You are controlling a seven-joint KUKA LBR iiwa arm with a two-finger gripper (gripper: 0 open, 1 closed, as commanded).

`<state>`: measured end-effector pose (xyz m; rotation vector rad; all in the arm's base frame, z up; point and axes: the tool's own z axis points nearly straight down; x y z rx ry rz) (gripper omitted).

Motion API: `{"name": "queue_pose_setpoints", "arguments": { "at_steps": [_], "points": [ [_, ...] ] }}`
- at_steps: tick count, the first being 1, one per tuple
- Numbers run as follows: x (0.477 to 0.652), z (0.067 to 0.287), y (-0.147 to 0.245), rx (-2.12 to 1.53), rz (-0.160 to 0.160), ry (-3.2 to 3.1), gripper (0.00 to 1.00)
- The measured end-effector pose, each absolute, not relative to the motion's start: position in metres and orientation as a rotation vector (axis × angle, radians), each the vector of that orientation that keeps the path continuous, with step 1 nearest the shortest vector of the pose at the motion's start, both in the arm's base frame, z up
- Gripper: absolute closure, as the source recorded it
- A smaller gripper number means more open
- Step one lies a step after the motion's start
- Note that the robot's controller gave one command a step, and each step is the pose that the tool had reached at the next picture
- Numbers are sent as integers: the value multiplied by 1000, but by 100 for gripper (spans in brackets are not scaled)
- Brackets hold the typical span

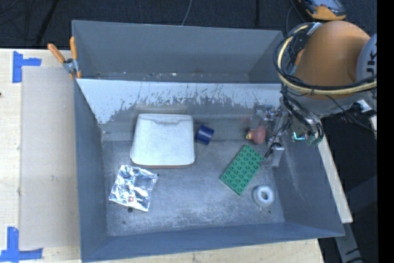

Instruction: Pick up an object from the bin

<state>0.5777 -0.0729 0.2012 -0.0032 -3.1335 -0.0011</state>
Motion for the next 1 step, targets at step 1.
{"name": "queue_pose_setpoints", "arguments": {
  "at_steps": [1],
  "points": [
    [580,69,-96,739,-3,-3051,0]
  ]
}}
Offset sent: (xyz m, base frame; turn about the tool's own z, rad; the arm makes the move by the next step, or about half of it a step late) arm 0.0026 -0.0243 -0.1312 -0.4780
